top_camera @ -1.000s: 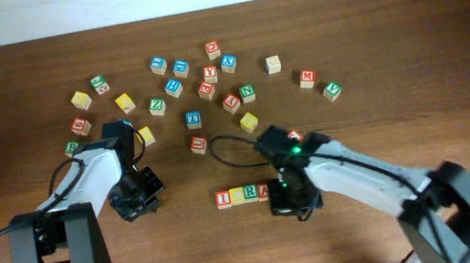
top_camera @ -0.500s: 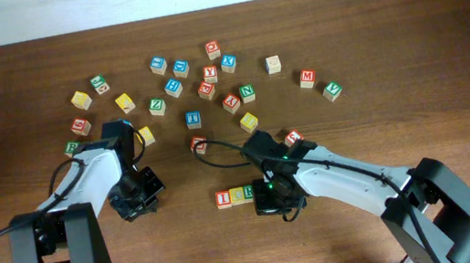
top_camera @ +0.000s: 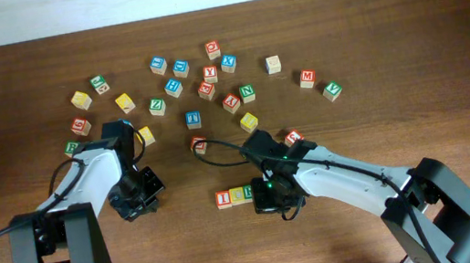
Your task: Spell out ICRA
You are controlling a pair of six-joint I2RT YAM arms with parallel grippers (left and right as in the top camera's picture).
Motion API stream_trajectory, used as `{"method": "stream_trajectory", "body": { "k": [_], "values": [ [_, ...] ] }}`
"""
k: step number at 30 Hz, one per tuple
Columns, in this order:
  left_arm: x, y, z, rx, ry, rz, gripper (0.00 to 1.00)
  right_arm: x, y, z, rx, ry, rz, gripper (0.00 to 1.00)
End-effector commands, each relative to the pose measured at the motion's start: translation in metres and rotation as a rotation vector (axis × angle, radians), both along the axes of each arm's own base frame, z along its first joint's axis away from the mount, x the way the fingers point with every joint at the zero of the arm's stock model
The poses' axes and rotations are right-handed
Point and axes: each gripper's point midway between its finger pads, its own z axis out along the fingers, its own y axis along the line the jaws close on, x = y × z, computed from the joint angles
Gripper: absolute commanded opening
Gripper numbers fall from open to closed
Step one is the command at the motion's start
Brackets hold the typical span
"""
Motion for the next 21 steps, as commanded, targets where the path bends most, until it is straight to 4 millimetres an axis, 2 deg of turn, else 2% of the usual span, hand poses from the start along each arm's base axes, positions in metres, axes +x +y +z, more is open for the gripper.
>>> {"method": "stream_trajectory", "body": {
  "k": [1,9,14,16,18,21],
  "values": [
    [0.003,-0.001,0.003,-0.011,-0.016,0.0,0.01,0.0,-0.002,-0.004,-0.019,-0.006,-0.004,0.04],
    [0.003,-0.001,0.003,-0.011,-0.016,0.0,0.01,-0.001,0.0,-0.003,-0.007,0.001,-0.002,0.04],
    [0.003,-0.001,0.003,-0.011,-0.015,0.0,0.01,-0.016,0.007,0.003,0.049,0.073,0.02,0.04],
    [0.003,-0.001,0.003,-0.011,-0.015,0.0,0.01,-0.026,0.01,0.013,0.087,0.103,0.09,0.04],
    [0.003,-0.001,0.003,-0.011,-0.016,0.0,0.01,-0.031,0.003,0.026,0.056,0.129,0.135,0.04],
    [0.003,-0.001,0.003,-0.011,-0.016,0.0,0.0,-0.024,-0.012,0.034,0.034,0.145,0.136,0.04]
  ]
}}
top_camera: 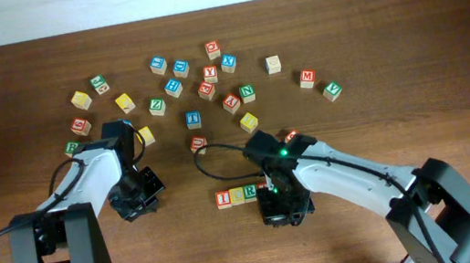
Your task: Spell out ICRA
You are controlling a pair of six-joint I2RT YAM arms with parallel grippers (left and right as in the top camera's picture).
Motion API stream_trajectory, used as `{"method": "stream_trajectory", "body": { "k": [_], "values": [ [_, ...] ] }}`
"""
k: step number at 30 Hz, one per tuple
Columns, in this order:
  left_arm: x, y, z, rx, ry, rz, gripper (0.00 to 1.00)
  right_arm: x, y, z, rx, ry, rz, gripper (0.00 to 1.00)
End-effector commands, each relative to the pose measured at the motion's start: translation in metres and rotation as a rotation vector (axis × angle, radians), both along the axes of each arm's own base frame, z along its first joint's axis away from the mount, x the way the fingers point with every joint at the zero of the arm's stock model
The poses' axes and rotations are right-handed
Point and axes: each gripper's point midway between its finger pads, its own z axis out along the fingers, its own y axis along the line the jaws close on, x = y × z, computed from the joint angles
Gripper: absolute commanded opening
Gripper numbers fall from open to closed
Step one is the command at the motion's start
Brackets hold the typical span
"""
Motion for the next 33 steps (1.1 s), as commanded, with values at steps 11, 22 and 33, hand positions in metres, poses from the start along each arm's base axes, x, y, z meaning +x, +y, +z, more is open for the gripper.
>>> {"method": "stream_trajectory", "body": {
  "k": [11,22,33],
  "values": [
    [0.003,-0.002,0.003,-0.012,-0.016,-0.002,0.0,0.066,-0.04,-0.003,-0.021,-0.152,-0.052,0.04],
    [0.003,-0.002,0.003,-0.012,-0.017,-0.002,0.0,0.062,-0.012,-0.017,0.094,-0.057,-0.096,0.04],
    [0.003,-0.002,0.003,-0.012,-0.017,-0.002,0.0,0.061,-0.003,-0.018,0.098,-0.075,-0.082,0.04]
  ]
}}
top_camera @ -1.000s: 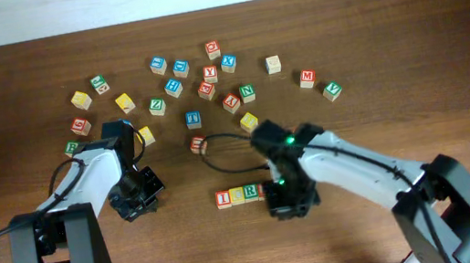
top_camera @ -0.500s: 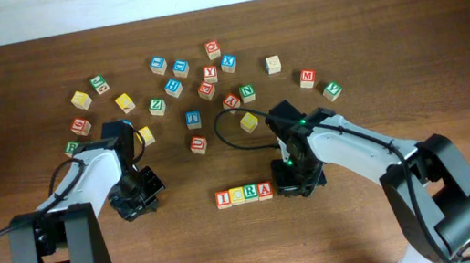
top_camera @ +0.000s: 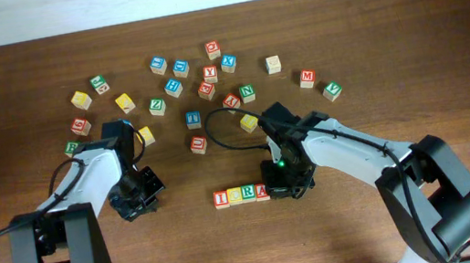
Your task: Spell out ICRA
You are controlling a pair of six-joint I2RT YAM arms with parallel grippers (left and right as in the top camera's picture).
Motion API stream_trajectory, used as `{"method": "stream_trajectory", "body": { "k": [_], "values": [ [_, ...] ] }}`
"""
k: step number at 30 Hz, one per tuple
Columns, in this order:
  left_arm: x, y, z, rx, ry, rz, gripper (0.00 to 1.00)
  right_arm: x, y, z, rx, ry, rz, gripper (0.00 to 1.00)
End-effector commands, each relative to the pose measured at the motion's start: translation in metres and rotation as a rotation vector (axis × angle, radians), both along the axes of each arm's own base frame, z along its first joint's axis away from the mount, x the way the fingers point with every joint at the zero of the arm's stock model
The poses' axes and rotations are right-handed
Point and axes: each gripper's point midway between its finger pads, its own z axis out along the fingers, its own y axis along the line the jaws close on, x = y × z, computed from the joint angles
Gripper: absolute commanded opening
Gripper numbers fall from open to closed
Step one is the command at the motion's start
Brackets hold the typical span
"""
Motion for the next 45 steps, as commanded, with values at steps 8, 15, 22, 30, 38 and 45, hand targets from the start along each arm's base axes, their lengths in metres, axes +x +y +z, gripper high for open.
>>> {"method": "stream_trajectory", "body": {
  "k": [8,15,22,30,38,45],
  "values": [
    [0.001,-0.039,0.01,-0.25,-0.046,-0.193,0.0,0.005,-0.013,-0.006,-0.089,-0.026,-0.007,0.04],
    [-0.032,-0.092,0.033,-0.409,0.006,-0.401,0.0,0.002,-0.021,-0.007,-0.123,-0.011,-0.009,0.04],
    [-0.047,-0.124,0.056,-0.322,-0.069,-0.602,0.0,0.009,-0.034,-0.007,-0.127,0.0,-0.055,0.04],
    [-0.062,-0.148,0.034,-0.125,-0.077,-0.537,0.0,0.006,-0.038,-0.005,-0.101,0.02,-0.03,0.04],
    [-0.059,-0.147,0.006,-0.092,-0.036,-0.518,0.0,0.005,-0.039,-0.005,-0.104,0.026,-0.03,0.04],
    [-0.057,-0.14,0.001,-0.05,-0.031,-0.522,0.0,0.006,-0.038,-0.005,-0.102,0.02,-0.03,0.04]
  ]
}}
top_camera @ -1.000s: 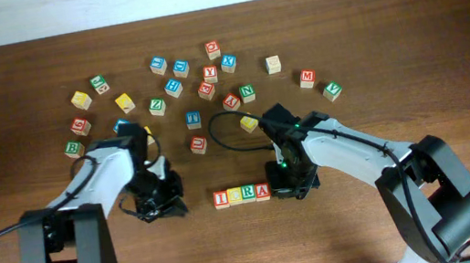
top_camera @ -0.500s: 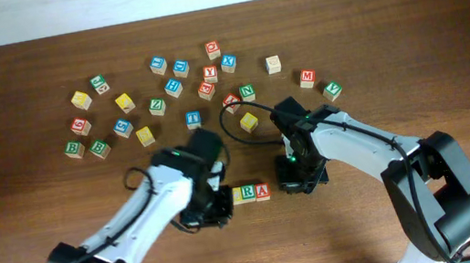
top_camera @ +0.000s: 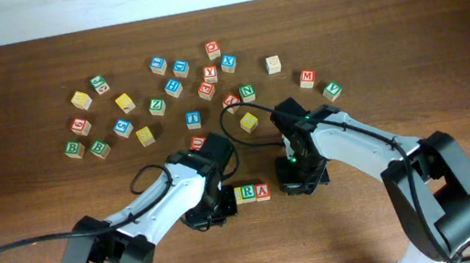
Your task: Spell out ICRA
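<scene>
In the overhead view, two blocks of the row show at the table's front centre, an R block and a red-lettered A block, touching side by side. The I and C blocks are hidden under my left gripper, which sits over the row's left end. Its jaws cannot be made out. My right gripper stands just right of the A block, apart from it, open with nothing in it.
Several loose letter blocks are scattered across the back half of the table, from a green block at the left to a green one at the right. A red block and a yellow block lie closest, behind the row.
My left arm has swung from the left side of the table to the row and now covers its left end. My right gripper has shifted a little right, away from the A block.
The row first read I, C with my right gripper at its right end. Then R showed in the row with the gripper just behind it. Later the row read I, C, R, A, with the gripper beside the A. My left arm stayed parked left until now.
</scene>
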You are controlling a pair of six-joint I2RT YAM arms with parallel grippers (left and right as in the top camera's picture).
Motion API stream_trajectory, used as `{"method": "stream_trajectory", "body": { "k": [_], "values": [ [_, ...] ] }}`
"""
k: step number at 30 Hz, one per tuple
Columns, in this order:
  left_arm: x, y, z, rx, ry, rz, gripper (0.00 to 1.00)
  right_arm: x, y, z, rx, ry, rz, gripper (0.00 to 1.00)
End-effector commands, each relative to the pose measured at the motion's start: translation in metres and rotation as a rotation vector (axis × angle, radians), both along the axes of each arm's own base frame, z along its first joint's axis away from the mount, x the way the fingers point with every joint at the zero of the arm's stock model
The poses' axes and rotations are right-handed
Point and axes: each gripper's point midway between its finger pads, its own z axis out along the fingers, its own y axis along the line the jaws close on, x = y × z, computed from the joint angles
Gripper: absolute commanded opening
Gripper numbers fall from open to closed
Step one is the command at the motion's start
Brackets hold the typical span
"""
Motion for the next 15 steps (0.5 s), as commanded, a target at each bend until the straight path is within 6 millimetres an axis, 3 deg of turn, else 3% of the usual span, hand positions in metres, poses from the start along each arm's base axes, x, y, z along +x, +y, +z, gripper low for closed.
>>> {"method": "stream_trajectory", "body": {
  "k": [1,7,15],
  "values": [
    [0.0018,0.0087,-0.0054,0.055,-0.018,0.005,0.0,0.0038,0.0021,0.0,0.013,-0.004,0.005,0.04],
    [0.0107,0.0032,-0.0061,0.033,-0.054,0.006,0.0,0.0037,0.002,0.0,0.013,-0.004,0.005,0.04],
    [0.0057,-0.0001,-0.0054,0.013,-0.03,0.006,0.0,0.0038,0.0021,0.0,0.013,-0.004,0.005,0.04]
  ]
}}
